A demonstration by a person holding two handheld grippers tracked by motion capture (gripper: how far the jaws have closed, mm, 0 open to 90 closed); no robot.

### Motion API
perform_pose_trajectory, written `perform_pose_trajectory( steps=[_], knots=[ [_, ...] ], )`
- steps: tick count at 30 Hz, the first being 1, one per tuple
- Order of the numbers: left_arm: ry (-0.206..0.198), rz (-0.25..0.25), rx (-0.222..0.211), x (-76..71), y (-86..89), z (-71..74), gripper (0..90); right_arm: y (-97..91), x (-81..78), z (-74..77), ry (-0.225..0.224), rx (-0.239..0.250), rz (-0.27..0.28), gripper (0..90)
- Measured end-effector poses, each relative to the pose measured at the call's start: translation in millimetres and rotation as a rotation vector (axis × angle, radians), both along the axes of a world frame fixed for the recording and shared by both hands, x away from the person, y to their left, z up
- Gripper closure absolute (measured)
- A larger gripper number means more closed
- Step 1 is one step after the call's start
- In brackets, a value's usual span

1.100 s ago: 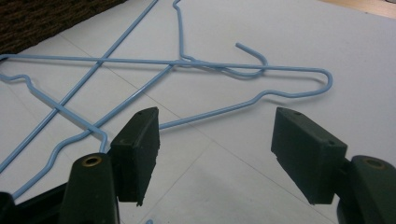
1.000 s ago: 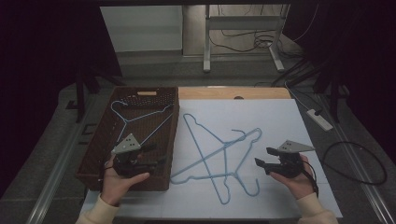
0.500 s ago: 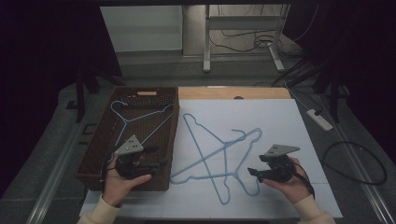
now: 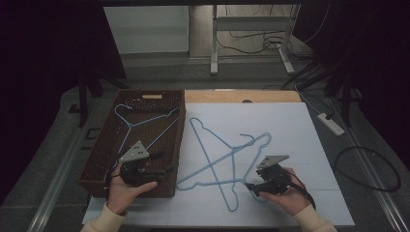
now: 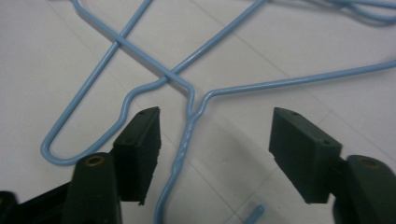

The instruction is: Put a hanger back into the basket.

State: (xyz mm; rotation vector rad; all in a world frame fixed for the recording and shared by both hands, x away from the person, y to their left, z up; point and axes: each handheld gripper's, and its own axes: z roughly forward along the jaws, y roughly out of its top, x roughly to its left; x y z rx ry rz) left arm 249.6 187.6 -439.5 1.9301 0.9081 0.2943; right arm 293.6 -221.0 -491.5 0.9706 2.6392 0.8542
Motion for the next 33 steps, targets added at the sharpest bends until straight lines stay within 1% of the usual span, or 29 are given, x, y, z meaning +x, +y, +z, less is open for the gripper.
perform_pose_trajectory(
  steps=[4, 12, 16, 17, 20, 22, 23, 25, 26, 27, 29, 33],
  knots=[
    [0.001, -0.001, 0.004, 0.2, -0.8, -1.5, 33.4, 8.8, 0.4, -3.2, 0.023, -0.04, -0.002, 41.8],
    [-0.006, 0.0, 0.008, -1.1, -0.8, -0.6, 33.5, 22.3, 0.3, -9.0, 0.049, -0.13, -0.018, 50.3],
    [-0.007, 0.001, 0.007, -1.2, -0.1, -0.4, 33.4, 26.3, -0.3, -11.3, 0.057, -0.155, -0.013, 55.9],
    [-0.007, 0.001, 0.007, -1.3, -0.2, -0.3, 33.4, 27.1, -0.5, -11.5, 0.061, -0.162, -0.02, 57.3],
    [-0.008, 0.0, 0.006, -1.6, -0.5, -0.2, 33.5, 29.8, -0.2, -10.8, 0.083, -0.165, -0.031, 62.7],
    [-0.009, -0.001, 0.006, -1.8, -1.2, -0.1, 33.4, 32.8, -0.6, -10.0, 0.1, -0.174, -0.052, 67.1],
    [-0.008, -0.002, 0.006, -1.8, -1.4, 0.0, 33.4, 34.5, 0.0, -9.3, 0.118, -0.179, -0.075, 69.5],
    [-0.01, -0.003, 0.008, -2.1, -2.5, 0.1, 33.4, 37.5, 1.6, -8.4, 0.139, -0.193, -0.116, 73.6],
    [-0.01, -0.003, 0.008, -2.1, -2.5, 0.1, 33.4, 39.7, 3.2, -7.7, 0.153, -0.203, -0.144, 78.1],
    [-0.01, -0.005, 0.009, -2.3, -3.0, 0.4, 33.5, 40.8, 3.9, -7.2, 0.16, -0.21, -0.158, 81.2],
    [-0.012, -0.007, 0.012, -2.6, -3.4, 0.7, 33.5, 42.9, 5.1, -6.8, 0.169, -0.221, -0.175, 84.3],
    [-0.014, -0.007, 0.014, -3.0, -4.3, 1.0, 33.5, 45.1, 6.7, -6.3, 0.184, -0.23, -0.194, 86.1]
  ],
)
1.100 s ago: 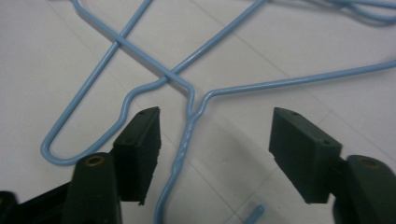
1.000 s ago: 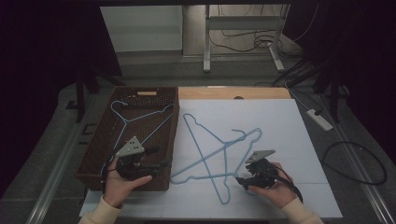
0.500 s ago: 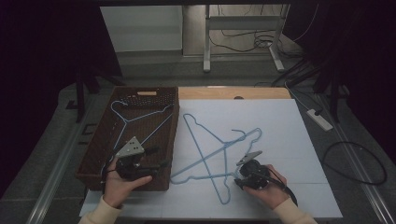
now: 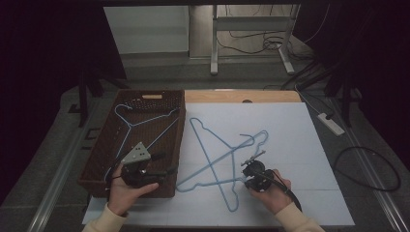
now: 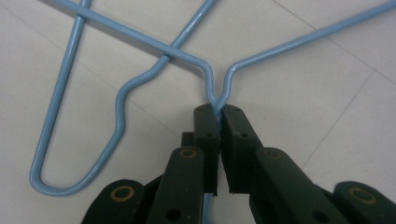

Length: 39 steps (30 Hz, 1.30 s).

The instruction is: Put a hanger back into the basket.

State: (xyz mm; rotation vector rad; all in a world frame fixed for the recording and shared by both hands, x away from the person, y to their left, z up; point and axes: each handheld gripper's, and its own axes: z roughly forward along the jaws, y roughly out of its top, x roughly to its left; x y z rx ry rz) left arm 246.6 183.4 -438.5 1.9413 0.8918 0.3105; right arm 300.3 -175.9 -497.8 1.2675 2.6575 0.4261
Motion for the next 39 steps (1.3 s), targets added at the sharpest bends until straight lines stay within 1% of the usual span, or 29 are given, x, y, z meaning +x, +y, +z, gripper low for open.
perform_pose_trajectory(
  steps=[3, 7, 17, 19, 24, 27, 34, 39],
  knots=[
    [-0.005, -0.001, 0.003, -0.9, -1.5, 0.9, 33.6, -1.0, 1.2, 0.4, 0.007, 0.007, 0.007, 86.4],
    [-0.014, -0.007, 0.008, -2.2, -3.6, 3.1, 33.6, -8.5, 5.2, 3.6, 0.03, 0.062, 0.012, 86.7],
    [-0.018, -0.014, 0.012, -3.8, -7.8, 4.7, 33.7, -27.3, 7.5, 22.9, -0.01, 0.146, 0.006, 86.9],
    [-0.02, -0.019, 0.013, -4.4, -9.2, 5.7, 33.8, -29.6, 7.6, 25.9, -0.024, 0.154, 0.007, 87.0],
    [-0.022, -0.027, 0.014, -5.3, -12.7, 7.0, 33.9, -30.4, 6.1, 31.5, -0.046, 0.154, 0.018, 87.0],
    [-0.018, -0.034, 0.019, -5.2, -14.9, 6.6, 34.1, -30.5, 6.0, 32.1, -0.049, 0.152, 0.023, 87.0],
    [-0.019, -0.053, 0.026, -5.6, -24.0, 7.6, 34.2, -33.4, 6.0, 35.5, -0.052, 0.176, 0.029, 87.0],
    [-0.018, -0.077, 0.035, -5.0, -34.2, 9.5, 34.4, -35.5, 5.8, 38.7, -0.056, 0.199, 0.037, 87.0]
  ],
)
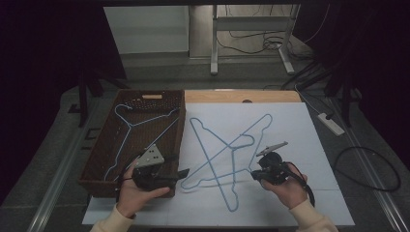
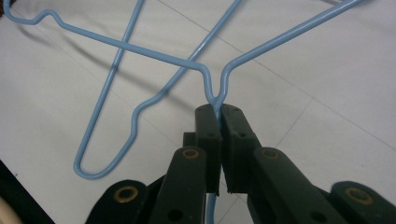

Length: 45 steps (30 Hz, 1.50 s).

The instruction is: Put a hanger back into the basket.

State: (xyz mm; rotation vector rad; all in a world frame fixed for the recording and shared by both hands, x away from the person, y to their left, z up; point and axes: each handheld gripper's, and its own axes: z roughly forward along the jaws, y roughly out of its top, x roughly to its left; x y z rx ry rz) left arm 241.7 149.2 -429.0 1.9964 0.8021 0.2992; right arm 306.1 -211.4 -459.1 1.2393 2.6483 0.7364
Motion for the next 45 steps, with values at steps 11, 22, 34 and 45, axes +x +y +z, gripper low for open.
perform_pose_trajectory(
  steps=[11, 22, 34, 45],
  knots=[
    [0.009, -0.052, 0.038, 4.8, -23.3, 0.8, 34.8, -11.7, -2.3, 13.7, -0.018, 0.048, 0.015, 87.0],
    [0.029, -0.104, 0.086, 10.9, -51.0, -5.9, 34.6, -15.0, -5.3, 20.9, -0.023, 0.069, 0.044, 87.0],
    [0.037, -0.149, 0.137, 20.2, -83.3, -11.6, 34.6, -17.9, -5.9, 23.4, -0.026, 0.08, 0.046, 86.9],
    [0.043, -0.165, 0.185, 23.6, -97.7, -16.7, 35.0, -18.8, -6.5, 25.5, -0.025, 0.086, 0.051, 87.0]
  ],
)
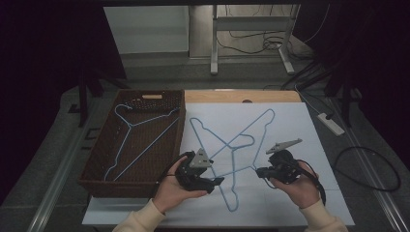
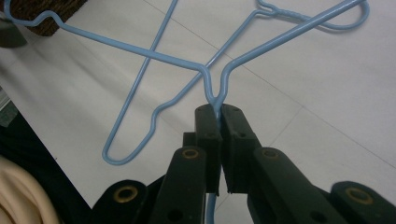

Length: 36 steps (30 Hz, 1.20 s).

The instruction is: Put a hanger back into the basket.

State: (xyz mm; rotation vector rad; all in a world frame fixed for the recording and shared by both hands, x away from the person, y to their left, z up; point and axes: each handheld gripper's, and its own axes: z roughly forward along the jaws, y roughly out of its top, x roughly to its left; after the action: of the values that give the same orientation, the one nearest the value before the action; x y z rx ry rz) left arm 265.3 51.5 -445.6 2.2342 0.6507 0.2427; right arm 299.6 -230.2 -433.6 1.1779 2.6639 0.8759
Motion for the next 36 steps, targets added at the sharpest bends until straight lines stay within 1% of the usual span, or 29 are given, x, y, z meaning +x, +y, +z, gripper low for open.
perform_pose_trajectory(
  steps=[3, 5, 9, 13, 18, 23, 25, 29, 31, 33, 35, 36],
  knots=[
    [0.0, -0.011, 0.012, 0.5, -7.5, -1.8, 35.2, 0.2, -0.1, 0.2, 0.0, -0.001, 0.005, 86.9],
    [0.0, -0.023, 0.03, 1.4, -12.8, -3.7, 35.4, 0.2, -0.3, 0.4, 0.003, 0.0, 0.008, 86.9],
    [-0.006, -0.029, 0.061, 3.8, -21.2, -8.4, 36.1, 0.2, -0.4, 0.2, 0.009, 0.002, 0.013, 86.9],
    [-0.013, -0.037, 0.096, 6.1, -29.7, -13.9, 39.5, 0.1, -0.8, 0.3, 0.011, 0.003, 0.014, 86.9],
    [-0.015, -0.041, 0.134, 8.7, -35.6, -20.5, 51.6, -0.6, -0.7, 0.8, 0.015, 0.004, 0.015, 86.9],
    [-0.016, -0.051, 0.153, 9.1, -37.4, -23.4, 57.1, -1.8, -0.8, 2.0, 0.014, 0.008, 0.016, 86.9],
    [-0.019, -0.052, 0.155, 9.2, -38.2, -24.3, 60.9, -1.8, -0.8, 1.9, 0.016, 0.01, 0.016, 86.8],
    [-0.015, -0.06, 0.17, 9.6, -39.8, -25.8, 72.9, -1.2, -0.8, 1.4, 0.018, 0.011, 0.019, 86.9],
    [-0.016, -0.062, 0.176, 9.5, -39.9, -26.0, 81.5, -1.2, -0.9, 1.5, 0.018, 0.012, 0.019, 86.8],
    [-0.021, -0.078, 0.182, 8.7, -40.1, -25.8, 83.2, -1.6, -1.0, 1.9, 0.019, 0.013, 0.024, 86.8],
    [-0.033, -0.082, 0.189, 7.3, -40.9, -25.5, 84.1, -1.8, -0.9, 2.1, 0.019, 0.012, 0.027, 86.7],
    [-0.038, -0.088, 0.198, 6.8, -41.3, -25.0, 84.4, -2.0, -0.9, 2.3, 0.02, 0.014, 0.026, 86.6]
  ],
)
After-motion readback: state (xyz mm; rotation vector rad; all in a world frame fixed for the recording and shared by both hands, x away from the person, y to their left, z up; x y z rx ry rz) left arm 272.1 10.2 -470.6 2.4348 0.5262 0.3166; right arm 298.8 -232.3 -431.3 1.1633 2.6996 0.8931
